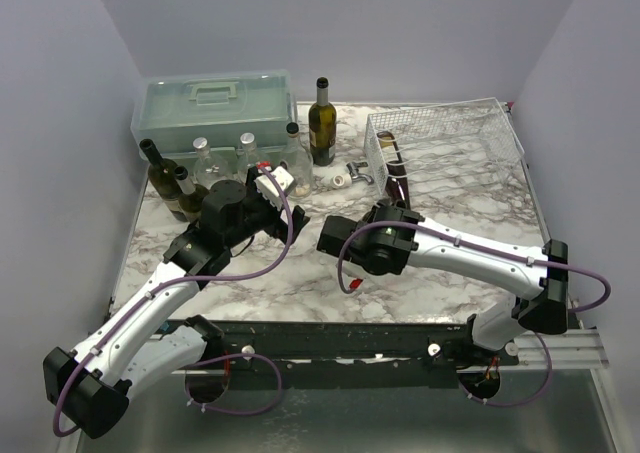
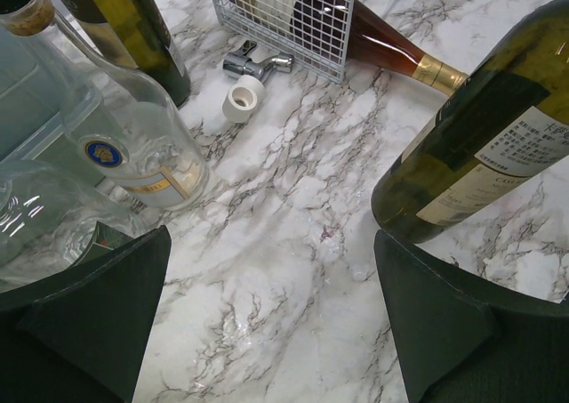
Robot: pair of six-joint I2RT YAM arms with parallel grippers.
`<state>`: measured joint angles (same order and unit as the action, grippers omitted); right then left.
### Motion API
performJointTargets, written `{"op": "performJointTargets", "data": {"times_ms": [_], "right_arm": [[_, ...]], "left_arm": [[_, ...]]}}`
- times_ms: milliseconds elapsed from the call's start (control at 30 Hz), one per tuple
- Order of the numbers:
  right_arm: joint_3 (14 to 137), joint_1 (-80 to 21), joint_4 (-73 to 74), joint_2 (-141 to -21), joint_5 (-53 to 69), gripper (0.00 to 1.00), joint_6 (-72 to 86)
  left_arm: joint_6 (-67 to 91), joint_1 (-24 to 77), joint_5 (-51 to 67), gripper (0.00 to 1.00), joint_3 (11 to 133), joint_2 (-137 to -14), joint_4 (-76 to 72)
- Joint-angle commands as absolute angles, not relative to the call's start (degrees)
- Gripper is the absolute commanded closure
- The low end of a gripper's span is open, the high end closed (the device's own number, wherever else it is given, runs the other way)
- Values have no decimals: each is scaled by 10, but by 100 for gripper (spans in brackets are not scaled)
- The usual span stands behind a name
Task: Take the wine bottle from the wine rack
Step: Place the wine bottle at the center of the board.
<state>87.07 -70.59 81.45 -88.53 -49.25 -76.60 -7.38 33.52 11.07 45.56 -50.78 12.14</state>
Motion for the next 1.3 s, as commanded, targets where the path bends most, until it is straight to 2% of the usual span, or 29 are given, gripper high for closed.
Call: {"op": "performJointTargets", "data": {"times_ms": [0,533,600,733,1267], "right_arm": [[864,-714,814,-888,-519,95,-787],[854,-720,813,-916,-484,81,-803],[857,-722,813,-920,-484,78,-807],[865,-726,813,-930,-479,63,-813],[918,-757,813,-972,-492,47,-810]], "left_arm": [[-80,338,101,1,449,-498,121],[-82,338,99,1,450,-494,122],[-82,338,100,1,450,-495,121],[-82,338,99,1,449,-493,121],[-83,338,98,1,449,-486,121]]}}
